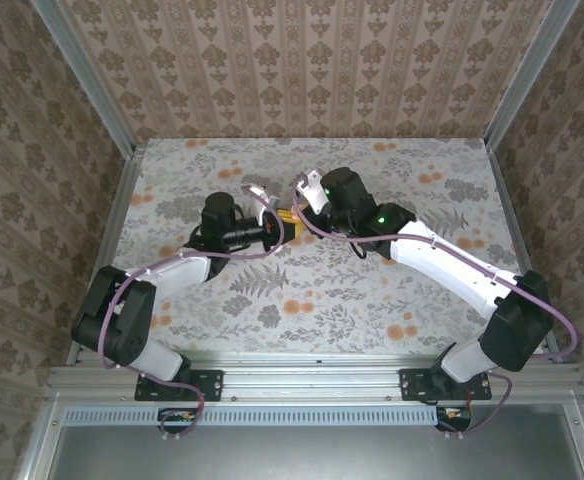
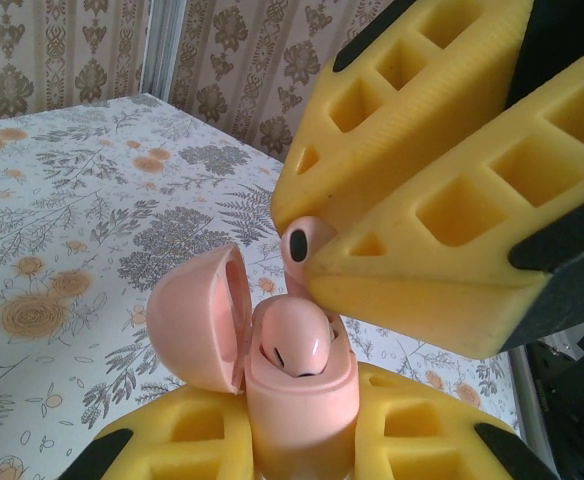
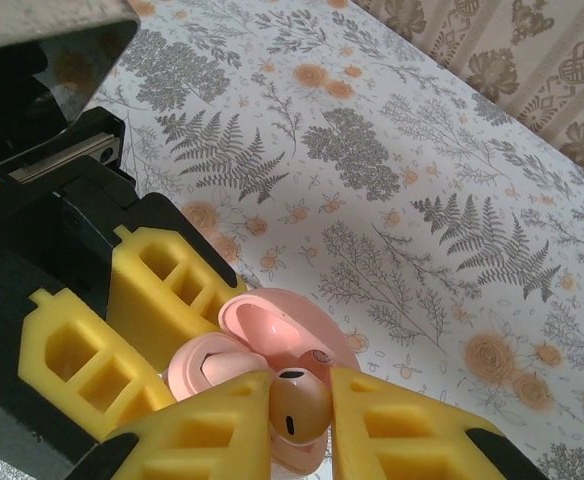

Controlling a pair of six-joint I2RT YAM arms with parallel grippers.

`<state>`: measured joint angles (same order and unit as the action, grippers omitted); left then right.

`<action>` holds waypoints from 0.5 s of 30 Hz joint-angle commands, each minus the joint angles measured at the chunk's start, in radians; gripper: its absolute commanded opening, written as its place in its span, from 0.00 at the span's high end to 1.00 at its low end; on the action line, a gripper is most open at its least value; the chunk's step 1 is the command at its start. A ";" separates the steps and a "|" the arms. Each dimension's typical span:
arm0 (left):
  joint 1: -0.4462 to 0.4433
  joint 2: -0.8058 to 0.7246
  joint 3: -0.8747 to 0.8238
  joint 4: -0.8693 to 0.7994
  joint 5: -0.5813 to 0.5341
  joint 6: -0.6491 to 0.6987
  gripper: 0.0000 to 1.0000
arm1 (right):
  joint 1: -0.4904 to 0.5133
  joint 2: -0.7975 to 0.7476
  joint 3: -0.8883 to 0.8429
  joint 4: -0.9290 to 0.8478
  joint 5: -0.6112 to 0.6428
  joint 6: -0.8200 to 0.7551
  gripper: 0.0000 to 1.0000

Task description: Insert the wireless bluetooth earbuds into the charging case

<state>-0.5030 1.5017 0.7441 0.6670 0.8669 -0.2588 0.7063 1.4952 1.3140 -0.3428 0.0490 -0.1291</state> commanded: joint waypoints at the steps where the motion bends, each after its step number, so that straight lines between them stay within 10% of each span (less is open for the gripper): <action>1: -0.002 -0.003 0.041 0.030 0.001 0.008 0.89 | 0.015 -0.010 0.005 -0.026 -0.048 -0.016 0.79; 15: -0.002 -0.006 0.046 0.007 -0.006 0.042 0.89 | -0.005 -0.025 0.028 -0.035 -0.140 0.062 0.61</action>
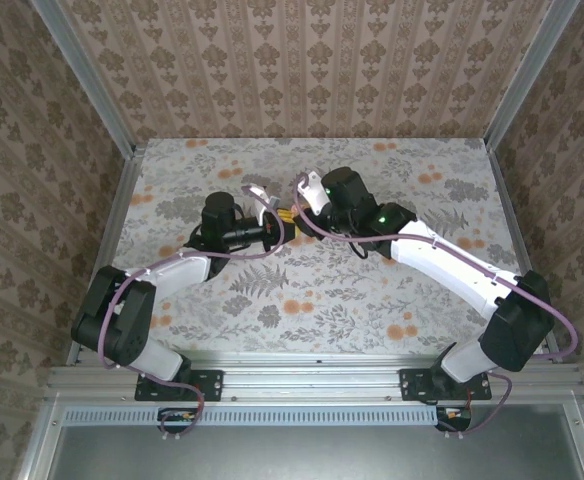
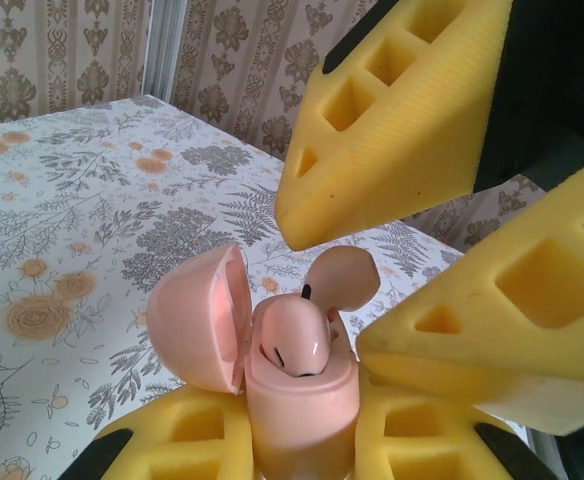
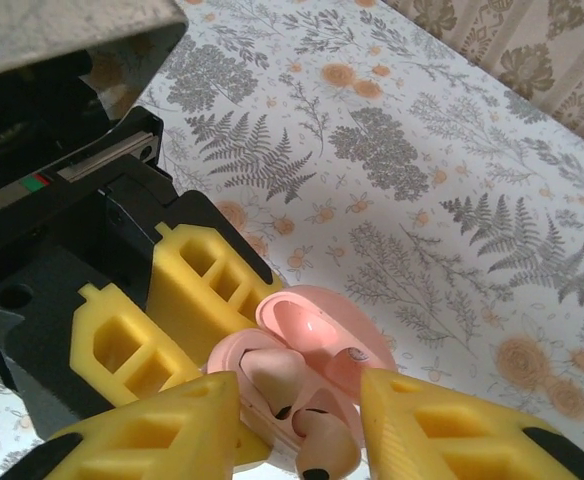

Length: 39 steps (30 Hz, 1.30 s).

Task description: Insert the wireless bluetooth earbuds into the charging case

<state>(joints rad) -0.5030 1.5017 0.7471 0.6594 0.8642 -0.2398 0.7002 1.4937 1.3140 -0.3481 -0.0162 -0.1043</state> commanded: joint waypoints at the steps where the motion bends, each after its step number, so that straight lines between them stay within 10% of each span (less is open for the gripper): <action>1: -0.002 -0.006 0.042 0.015 -0.003 0.026 0.89 | -0.004 -0.026 0.029 -0.029 -0.084 0.047 0.60; 39: 0.003 -0.047 0.038 -0.046 0.003 0.122 0.90 | -0.267 -0.011 0.007 -0.015 -0.579 0.527 0.41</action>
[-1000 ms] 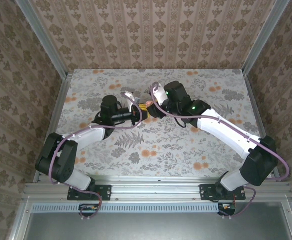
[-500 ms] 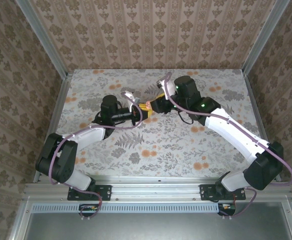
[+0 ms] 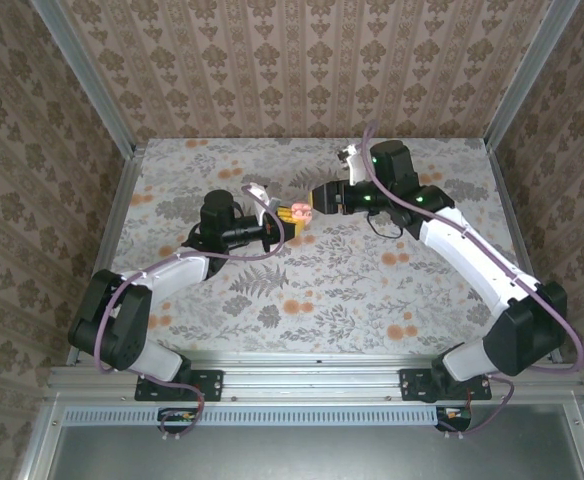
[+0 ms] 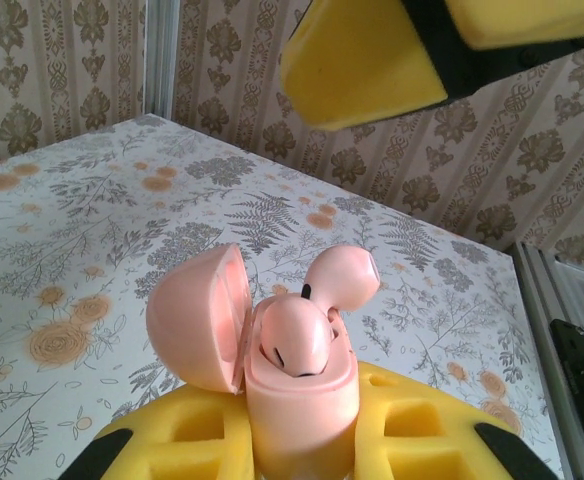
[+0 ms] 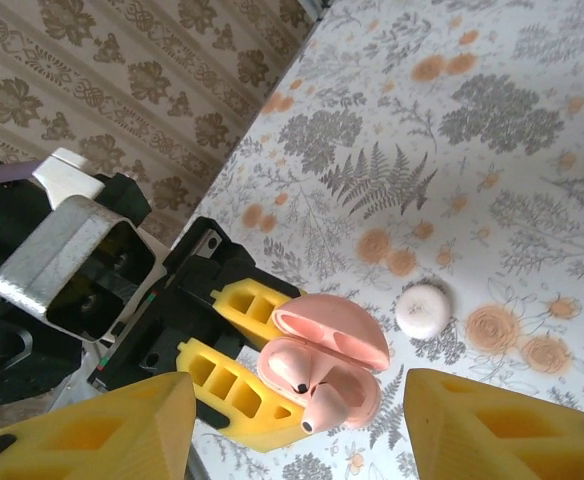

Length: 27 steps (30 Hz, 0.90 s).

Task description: Insert the wireless bluetooth earbuds into the charging case

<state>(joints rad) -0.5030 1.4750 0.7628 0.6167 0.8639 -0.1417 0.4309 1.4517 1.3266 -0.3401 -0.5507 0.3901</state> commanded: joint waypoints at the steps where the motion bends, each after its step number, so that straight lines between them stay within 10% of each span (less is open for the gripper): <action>1: 0.003 -0.021 0.022 -0.003 0.004 0.024 0.90 | 0.002 0.040 -0.002 -0.035 -0.043 0.026 0.41; 27: 0.001 -0.035 0.025 -0.010 0.021 0.032 0.90 | -0.013 0.042 -0.032 -0.013 -0.037 -0.069 0.45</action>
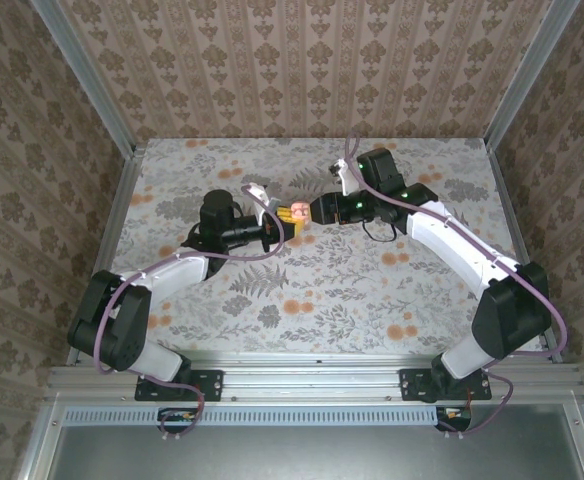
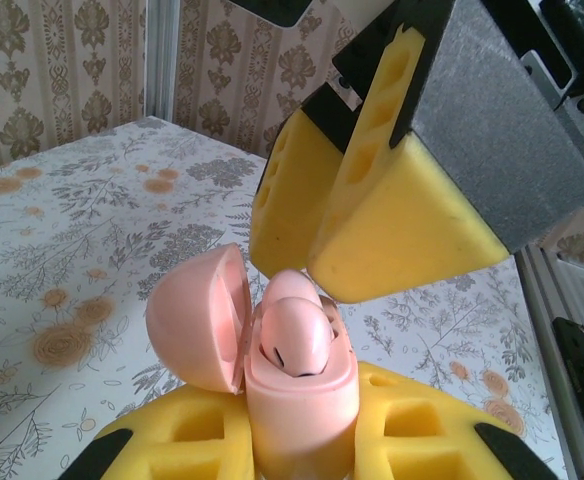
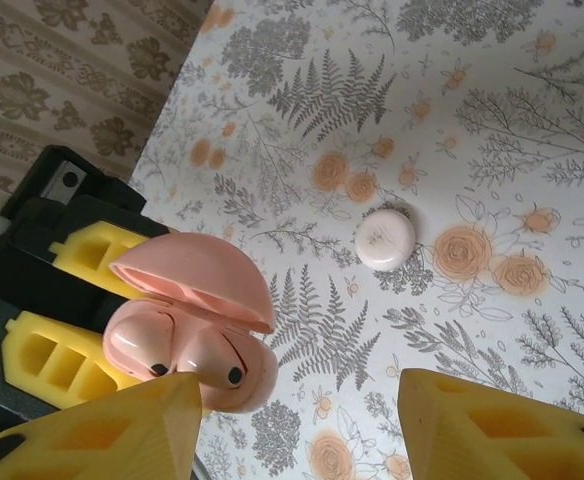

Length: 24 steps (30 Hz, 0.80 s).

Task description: Insert the wireless bluetooth earbuds into the charging case

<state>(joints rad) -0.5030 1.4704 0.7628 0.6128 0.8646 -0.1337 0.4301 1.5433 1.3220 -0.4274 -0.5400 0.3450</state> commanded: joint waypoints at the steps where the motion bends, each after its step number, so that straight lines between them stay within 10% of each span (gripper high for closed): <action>1: 0.001 -0.034 0.022 0.000 0.026 0.025 0.90 | -0.015 -0.076 -0.052 0.109 -0.054 -0.042 0.46; 14: -0.005 -0.096 0.033 -0.034 0.168 0.086 0.90 | -0.042 -0.321 -0.241 0.192 -0.085 -0.452 0.11; 24: -0.054 -0.167 0.072 -0.241 0.234 0.293 0.89 | -0.038 -0.342 -0.294 0.205 -0.243 -0.707 0.11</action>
<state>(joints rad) -0.5449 1.3407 0.7971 0.4610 1.0435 0.0525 0.3908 1.1755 0.9894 -0.2157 -0.6949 -0.2684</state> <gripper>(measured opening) 0.194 0.898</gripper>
